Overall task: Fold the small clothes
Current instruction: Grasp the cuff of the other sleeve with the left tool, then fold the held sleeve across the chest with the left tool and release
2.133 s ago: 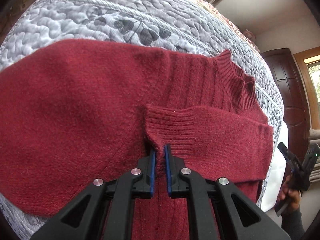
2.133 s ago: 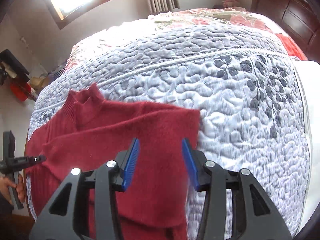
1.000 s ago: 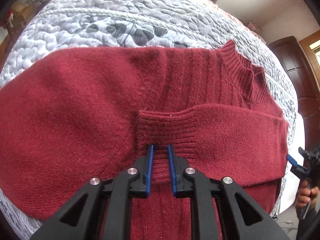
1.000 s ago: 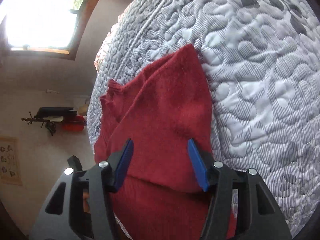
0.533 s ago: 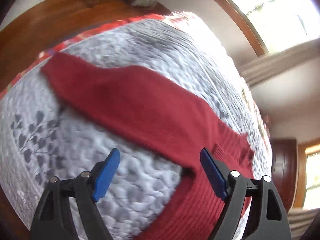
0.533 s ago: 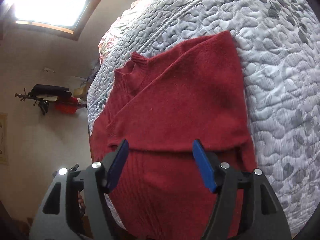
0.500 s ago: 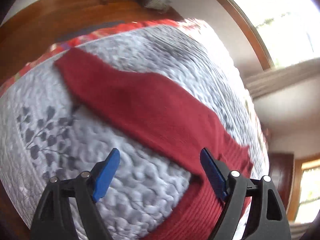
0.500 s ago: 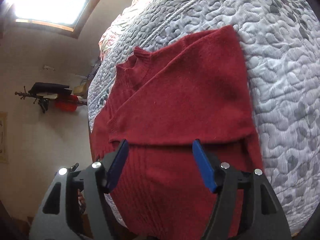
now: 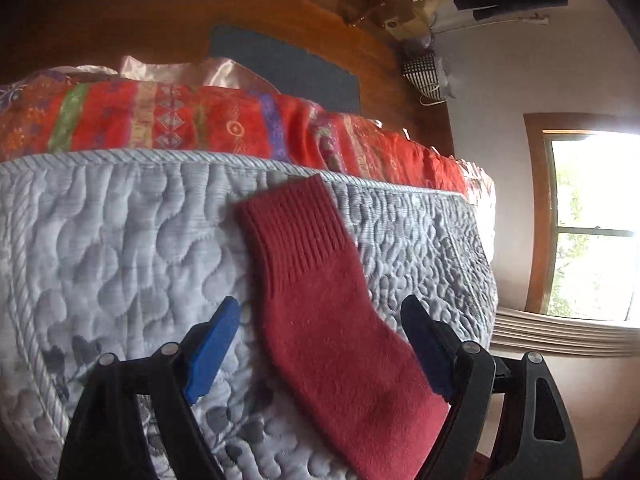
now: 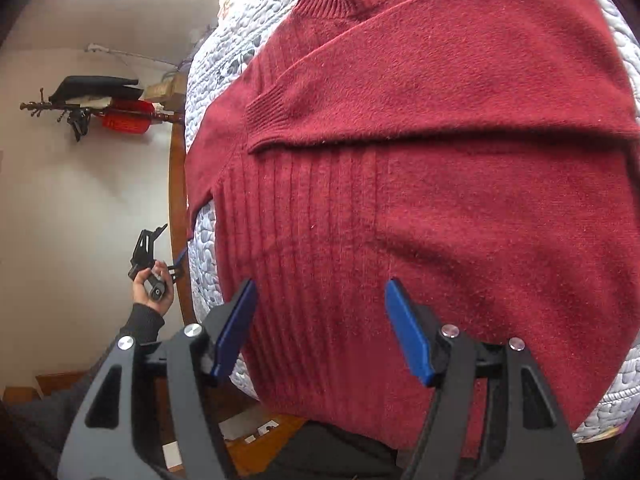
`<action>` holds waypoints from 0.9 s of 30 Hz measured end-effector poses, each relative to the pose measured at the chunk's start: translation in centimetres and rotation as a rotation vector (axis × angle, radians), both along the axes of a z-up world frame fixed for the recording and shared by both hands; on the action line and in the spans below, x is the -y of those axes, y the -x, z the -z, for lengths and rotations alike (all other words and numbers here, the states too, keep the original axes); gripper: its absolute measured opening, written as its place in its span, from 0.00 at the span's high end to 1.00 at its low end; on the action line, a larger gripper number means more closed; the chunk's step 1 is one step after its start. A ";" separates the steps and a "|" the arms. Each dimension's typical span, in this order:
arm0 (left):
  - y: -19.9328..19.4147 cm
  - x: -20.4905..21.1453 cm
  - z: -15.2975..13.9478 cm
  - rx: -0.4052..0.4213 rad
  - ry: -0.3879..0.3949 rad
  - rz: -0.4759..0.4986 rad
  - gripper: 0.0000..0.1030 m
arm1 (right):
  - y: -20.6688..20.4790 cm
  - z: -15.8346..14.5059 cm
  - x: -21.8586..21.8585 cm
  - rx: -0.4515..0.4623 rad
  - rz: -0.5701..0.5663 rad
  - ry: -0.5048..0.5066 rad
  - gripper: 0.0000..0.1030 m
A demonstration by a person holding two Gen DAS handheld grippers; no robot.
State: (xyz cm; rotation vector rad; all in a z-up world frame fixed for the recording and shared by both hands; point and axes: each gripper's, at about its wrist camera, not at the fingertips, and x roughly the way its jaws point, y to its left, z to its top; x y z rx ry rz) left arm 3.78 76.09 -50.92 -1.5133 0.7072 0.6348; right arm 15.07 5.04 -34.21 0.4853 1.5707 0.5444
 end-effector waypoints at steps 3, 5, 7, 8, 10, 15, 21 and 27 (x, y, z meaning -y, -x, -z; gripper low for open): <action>-0.5 -0.8 1.7 -0.056 0.001 -0.009 0.19 | 0.2 0.5 -0.7 -0.016 -0.012 0.007 0.35; -0.6 -1.4 2.0 -0.074 -0.011 -0.017 0.19 | 0.3 0.8 -0.7 -0.027 -0.012 0.015 0.35; -0.9 -1.9 2.0 -0.076 -0.026 -0.020 0.21 | 0.5 1.1 -0.8 -0.040 -0.007 0.017 0.35; -1.2 -2.0 2.0 -0.074 -0.029 -0.015 0.21 | 0.5 1.2 -0.8 -0.045 -0.005 0.017 0.35; -1.7 -2.1 2.1 -0.075 -0.028 0.004 0.24 | 0.6 1.4 -0.7 -0.049 -0.007 0.018 0.35; -2.0 -2.3 2.3 -0.069 -0.011 -0.001 0.49 | 0.8 1.4 -1.1 -0.045 -0.008 0.014 0.35; -1.4 -2.2 2.0 -0.109 -0.056 0.004 0.91 | 1.4 1.4 -1.2 -0.058 -0.011 0.013 0.35; -1.4 -1.3 -2.0 -0.061 -0.174 0.037 0.92 | 1.6 0.5 -1.6 -0.043 -0.013 -0.001 0.35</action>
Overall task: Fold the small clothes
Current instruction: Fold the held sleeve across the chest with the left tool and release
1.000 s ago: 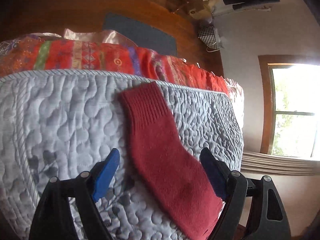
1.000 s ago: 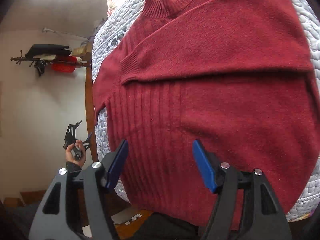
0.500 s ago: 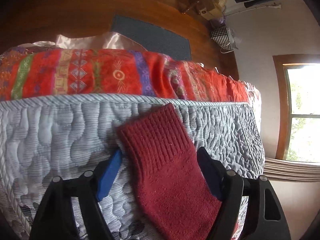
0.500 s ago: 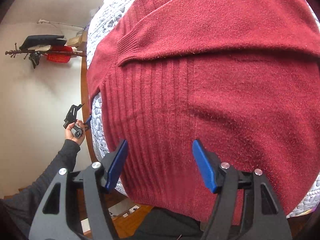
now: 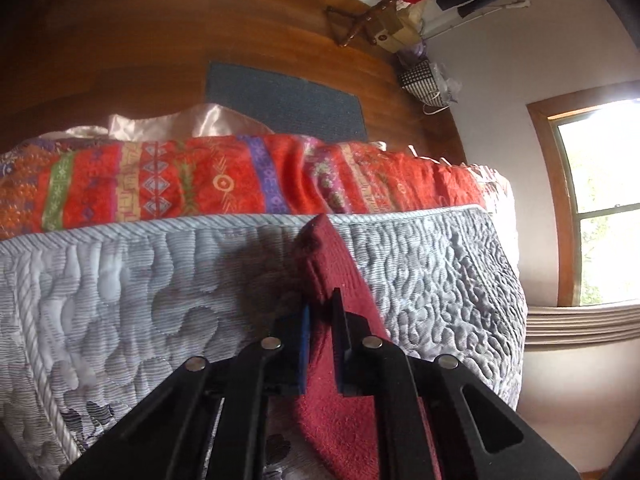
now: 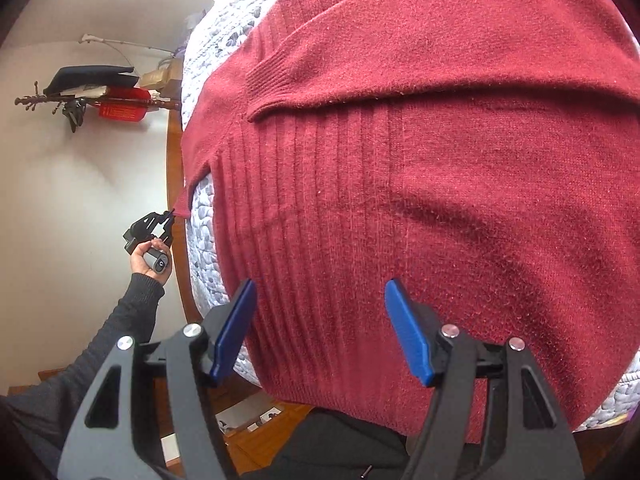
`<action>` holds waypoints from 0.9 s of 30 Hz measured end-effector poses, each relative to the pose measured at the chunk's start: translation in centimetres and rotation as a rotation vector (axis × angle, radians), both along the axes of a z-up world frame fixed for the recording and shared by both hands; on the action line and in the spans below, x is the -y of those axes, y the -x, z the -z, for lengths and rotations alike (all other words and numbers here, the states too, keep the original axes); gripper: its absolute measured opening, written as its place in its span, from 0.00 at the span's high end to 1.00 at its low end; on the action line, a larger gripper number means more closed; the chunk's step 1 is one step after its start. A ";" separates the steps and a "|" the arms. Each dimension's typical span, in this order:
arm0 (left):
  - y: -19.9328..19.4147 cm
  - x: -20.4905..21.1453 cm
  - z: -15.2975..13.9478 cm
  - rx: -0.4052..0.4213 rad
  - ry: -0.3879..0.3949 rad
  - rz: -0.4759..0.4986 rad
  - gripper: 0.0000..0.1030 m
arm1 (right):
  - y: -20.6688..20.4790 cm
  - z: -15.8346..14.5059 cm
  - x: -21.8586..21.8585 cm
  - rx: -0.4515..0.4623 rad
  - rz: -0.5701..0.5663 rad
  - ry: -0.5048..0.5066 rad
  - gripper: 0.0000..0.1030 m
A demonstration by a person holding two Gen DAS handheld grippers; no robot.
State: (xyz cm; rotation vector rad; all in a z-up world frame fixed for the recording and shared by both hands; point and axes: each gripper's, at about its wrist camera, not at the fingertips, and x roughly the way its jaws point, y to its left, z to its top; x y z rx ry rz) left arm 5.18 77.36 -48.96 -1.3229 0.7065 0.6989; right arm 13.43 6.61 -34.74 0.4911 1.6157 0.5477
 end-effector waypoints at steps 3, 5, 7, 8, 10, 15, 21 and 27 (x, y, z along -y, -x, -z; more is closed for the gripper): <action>-0.3 0.6 -3.0 0.030 -0.048 0.025 0.92 | -0.1 -1.0 0.1 0.026 0.003 -0.013 0.35; -1.0 1.6 -5.9 0.050 -0.107 0.066 0.92 | -0.1 -1.9 0.4 0.044 0.012 -0.027 0.35; -1.9 3.3 -9.5 0.079 -0.177 0.127 0.92 | 0.0 -2.8 0.8 0.064 0.022 -0.040 0.35; -2.4 4.3 -11.3 0.094 -0.214 0.160 0.92 | 0.1 -3.2 1.0 0.073 0.025 -0.046 0.35; -3.5 6.8 -15.1 0.130 -0.284 0.231 0.92 | 0.2 -4.1 1.7 0.089 0.036 -0.056 0.35; -6.6 14.5 -23.1 0.198 -0.435 0.410 0.92 | 0.8 -6.4 3.8 0.131 0.077 -0.085 0.35; -10.2 25.2 -28.9 0.247 -0.572 0.627 0.92 | 1.9 -8.6 7.1 0.193 0.157 -0.115 0.34; -13.6 35.1 -28.1 0.252 -0.558 0.795 0.92 | 3.5 -8.8 11.5 0.204 0.266 -0.134 0.34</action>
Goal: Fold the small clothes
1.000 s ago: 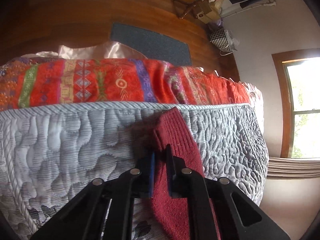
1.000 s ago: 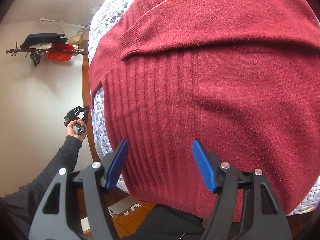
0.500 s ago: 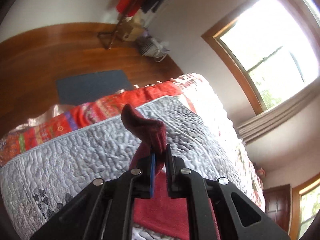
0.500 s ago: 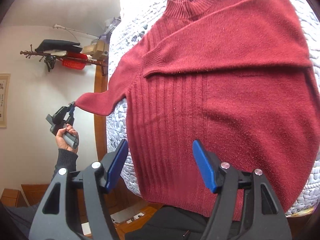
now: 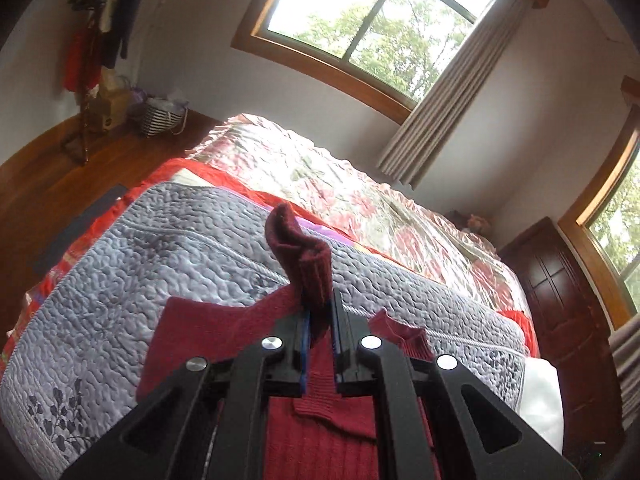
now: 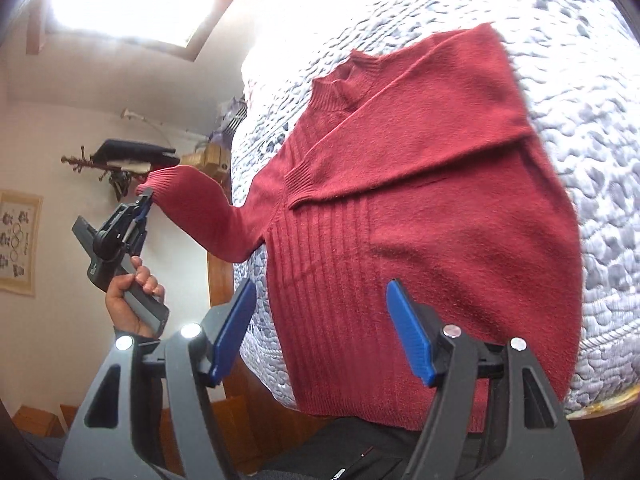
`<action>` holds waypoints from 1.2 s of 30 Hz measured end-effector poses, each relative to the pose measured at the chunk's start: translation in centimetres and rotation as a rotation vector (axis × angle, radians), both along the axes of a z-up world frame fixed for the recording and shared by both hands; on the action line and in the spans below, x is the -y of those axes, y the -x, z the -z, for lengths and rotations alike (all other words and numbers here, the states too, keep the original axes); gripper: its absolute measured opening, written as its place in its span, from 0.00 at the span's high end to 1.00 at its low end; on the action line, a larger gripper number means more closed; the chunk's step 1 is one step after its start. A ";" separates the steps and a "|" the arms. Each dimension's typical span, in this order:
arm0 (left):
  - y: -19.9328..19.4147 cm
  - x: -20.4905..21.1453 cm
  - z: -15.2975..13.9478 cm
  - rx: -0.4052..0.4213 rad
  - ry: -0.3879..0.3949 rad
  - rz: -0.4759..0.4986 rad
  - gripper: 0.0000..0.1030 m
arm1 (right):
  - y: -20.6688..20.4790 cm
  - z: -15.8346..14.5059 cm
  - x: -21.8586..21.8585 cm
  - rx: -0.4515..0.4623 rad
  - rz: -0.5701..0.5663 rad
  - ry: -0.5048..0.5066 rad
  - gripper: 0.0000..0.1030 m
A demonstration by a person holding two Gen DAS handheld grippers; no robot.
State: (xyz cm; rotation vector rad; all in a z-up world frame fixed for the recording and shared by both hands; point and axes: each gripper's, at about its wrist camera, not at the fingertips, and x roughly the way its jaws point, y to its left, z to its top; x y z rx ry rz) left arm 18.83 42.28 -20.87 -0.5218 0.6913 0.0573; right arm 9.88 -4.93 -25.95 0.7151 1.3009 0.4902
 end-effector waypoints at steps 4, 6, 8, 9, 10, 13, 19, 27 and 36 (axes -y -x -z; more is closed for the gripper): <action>-2.5 6.0 3.2 -0.074 -0.031 0.082 0.92 | 1.0 0.5 2.7 -0.014 0.051 0.002 0.34; -3.7 9.3 5.1 -0.113 -0.045 0.129 0.92 | 1.5 0.7 4.0 -0.023 0.076 0.004 0.34; -4.4 12.1 7.1 -0.153 -0.049 0.174 0.92 | 1.9 1.0 5.2 -0.030 0.097 0.012 0.34; -4.7 13.5 8.1 -0.171 -0.044 0.191 0.92 | 2.1 1.2 5.7 -0.033 0.107 0.017 0.34; -5.2 14.5 9.1 -0.189 -0.035 0.203 0.92 | 2.2 1.4 6.2 -0.036 0.118 0.023 0.34; -6.2 17.6 12.0 -0.241 -0.016 0.241 0.92 | 2.7 2.0 7.6 -0.053 0.154 0.034 0.34; -7.2 21.8 16.6 -0.350 -0.018 0.316 0.86 | 2.5 3.1 8.0 -0.083 0.147 0.086 0.32; -4.4 20.2 15.5 -0.330 0.026 0.353 0.32 | -4.8 4.1 4.5 -0.049 0.084 0.124 0.13; 4.7 13.0 14.2 -0.388 0.067 0.265 0.27 | -19.5 13.3 -4.0 -0.204 -0.035 -0.056 0.26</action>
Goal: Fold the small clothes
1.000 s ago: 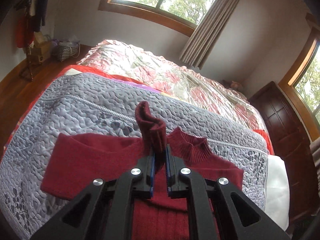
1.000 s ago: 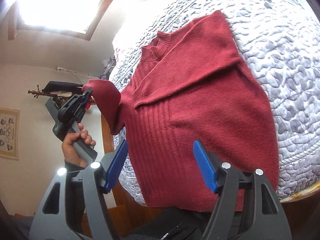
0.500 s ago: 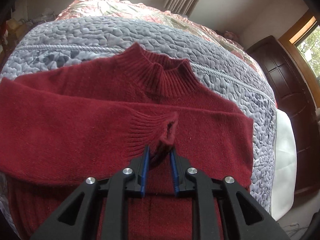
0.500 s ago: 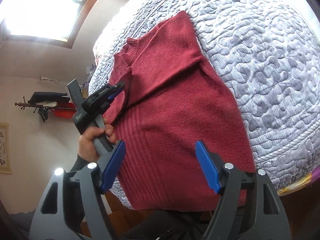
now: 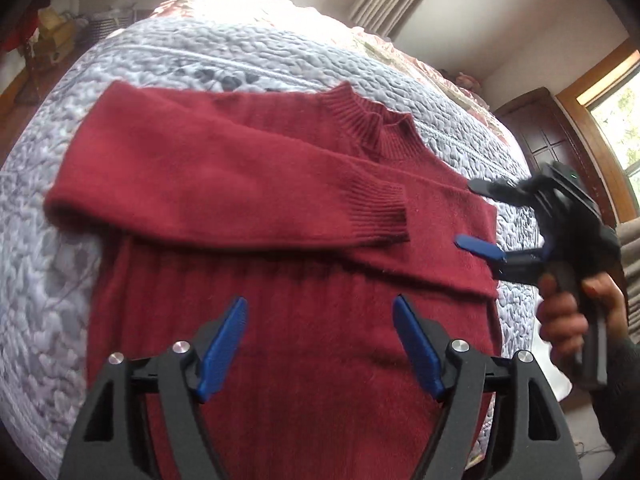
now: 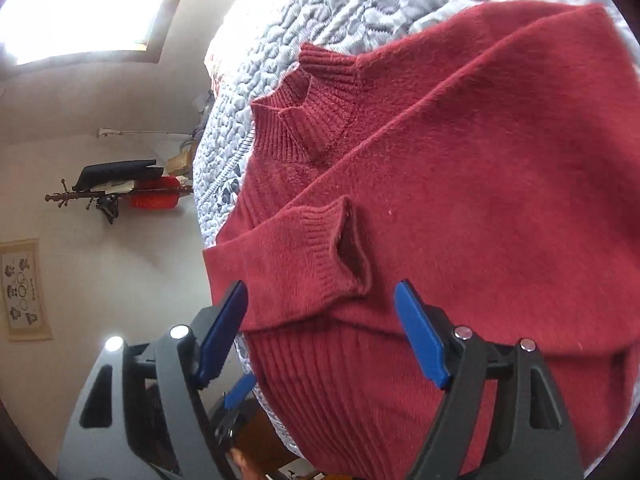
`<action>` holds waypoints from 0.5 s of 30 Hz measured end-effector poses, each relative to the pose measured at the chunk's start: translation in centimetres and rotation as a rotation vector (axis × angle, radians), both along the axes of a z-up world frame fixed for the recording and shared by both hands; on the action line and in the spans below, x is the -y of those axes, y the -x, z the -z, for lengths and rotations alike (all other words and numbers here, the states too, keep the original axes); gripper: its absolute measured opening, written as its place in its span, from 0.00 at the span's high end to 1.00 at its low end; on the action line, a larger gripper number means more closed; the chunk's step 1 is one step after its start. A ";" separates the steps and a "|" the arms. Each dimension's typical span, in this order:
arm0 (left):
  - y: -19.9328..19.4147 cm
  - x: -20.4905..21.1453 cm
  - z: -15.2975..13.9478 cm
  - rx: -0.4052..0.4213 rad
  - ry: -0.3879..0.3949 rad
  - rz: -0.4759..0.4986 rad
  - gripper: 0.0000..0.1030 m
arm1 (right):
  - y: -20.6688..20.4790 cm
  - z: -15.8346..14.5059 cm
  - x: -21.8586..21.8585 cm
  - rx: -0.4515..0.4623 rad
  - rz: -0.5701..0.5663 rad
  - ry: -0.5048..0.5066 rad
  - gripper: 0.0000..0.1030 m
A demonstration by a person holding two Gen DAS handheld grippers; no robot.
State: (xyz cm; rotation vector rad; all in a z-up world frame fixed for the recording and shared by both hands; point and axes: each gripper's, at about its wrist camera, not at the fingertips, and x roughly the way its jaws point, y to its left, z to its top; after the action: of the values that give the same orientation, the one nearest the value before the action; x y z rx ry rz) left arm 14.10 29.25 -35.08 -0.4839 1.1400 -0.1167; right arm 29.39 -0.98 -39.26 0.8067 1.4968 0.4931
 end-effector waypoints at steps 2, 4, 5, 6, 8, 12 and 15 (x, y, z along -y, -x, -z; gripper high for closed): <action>2.1 -1.7 -0.1 -0.021 0.018 -0.046 0.27 | -1.6 1.9 -1.2 -0.040 -0.021 0.023 0.26; 3.8 -3.2 -0.1 -0.042 0.037 -0.087 0.27 | -2.2 3.1 -2.0 -0.070 -0.037 0.034 0.26; 4.4 -3.7 0.0 -0.051 0.043 -0.104 0.27 | -2.3 3.3 -2.2 -0.076 -0.043 0.040 0.26; 4.9 -4.2 0.0 -0.058 0.049 -0.120 0.27 | -2.3 3.3 -2.4 -0.072 -0.047 0.036 0.26; 5.6 -4.9 0.1 -0.069 0.062 -0.144 0.27 | -2.2 3.2 -2.6 -0.068 -0.056 0.016 0.32; 6.2 -5.8 0.3 -0.077 0.078 -0.186 0.27 | -2.6 3.9 -3.8 -0.079 -0.091 0.011 0.38; 6.3 -6.0 0.2 -0.075 0.082 -0.201 0.27 | -2.7 4.3 -4.1 -0.086 -0.084 0.008 0.44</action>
State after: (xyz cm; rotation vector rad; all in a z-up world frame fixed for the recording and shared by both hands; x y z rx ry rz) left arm 7.78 35.28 -35.25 -0.6780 1.1560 0.0297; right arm 32.07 3.17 -43.54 0.7693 1.6158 0.5196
